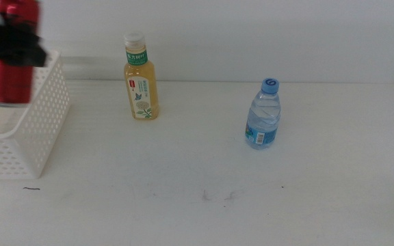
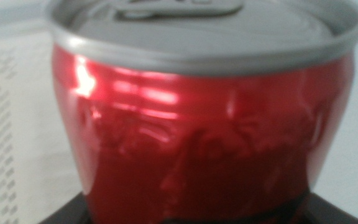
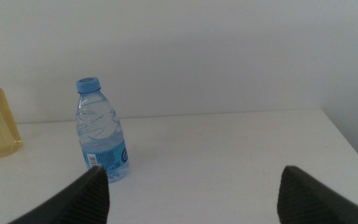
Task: Use arms to grab the bottles and put them into the dustbin to the left of the table.
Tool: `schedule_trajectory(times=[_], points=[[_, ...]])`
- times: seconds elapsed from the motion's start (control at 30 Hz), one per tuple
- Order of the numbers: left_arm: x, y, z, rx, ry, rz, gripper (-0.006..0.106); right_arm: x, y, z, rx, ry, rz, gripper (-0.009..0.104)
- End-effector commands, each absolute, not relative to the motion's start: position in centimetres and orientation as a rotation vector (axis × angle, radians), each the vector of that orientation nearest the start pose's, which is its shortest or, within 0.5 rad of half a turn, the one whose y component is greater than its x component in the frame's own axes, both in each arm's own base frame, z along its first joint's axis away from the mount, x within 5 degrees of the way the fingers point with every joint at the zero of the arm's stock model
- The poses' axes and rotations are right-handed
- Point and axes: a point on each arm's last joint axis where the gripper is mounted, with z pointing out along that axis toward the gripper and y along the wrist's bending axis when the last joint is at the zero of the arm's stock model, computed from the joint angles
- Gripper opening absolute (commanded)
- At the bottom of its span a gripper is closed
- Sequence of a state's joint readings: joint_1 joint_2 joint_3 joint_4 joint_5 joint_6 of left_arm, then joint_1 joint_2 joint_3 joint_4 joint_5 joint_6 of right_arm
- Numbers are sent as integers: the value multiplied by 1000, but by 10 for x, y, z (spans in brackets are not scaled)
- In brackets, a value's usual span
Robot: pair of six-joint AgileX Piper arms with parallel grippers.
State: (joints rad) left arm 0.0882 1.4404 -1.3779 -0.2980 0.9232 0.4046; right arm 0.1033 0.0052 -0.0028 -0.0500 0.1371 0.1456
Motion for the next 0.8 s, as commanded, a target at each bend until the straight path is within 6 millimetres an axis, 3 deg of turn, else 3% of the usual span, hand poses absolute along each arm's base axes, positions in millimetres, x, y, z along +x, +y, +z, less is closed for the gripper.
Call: schedule_trajectory(times=[0.0,0.1,0.3,0.6,0.77], points=[[321,31,372,211,2472,-166,35,56,5,201,-9,1619,131,89],[341,53,361,144,2506,-157,35,56,5,201,-9,1619,131,89],[378,75,315,100,2550,-69,35,56,5,201,-9,1619,131,89],[411,86,257,69,2598,-42,35,56,5,201,-9,1619,131,89],[418,91,233,59,2647,-14,46,56,5,201,-9,1619,131,89]])
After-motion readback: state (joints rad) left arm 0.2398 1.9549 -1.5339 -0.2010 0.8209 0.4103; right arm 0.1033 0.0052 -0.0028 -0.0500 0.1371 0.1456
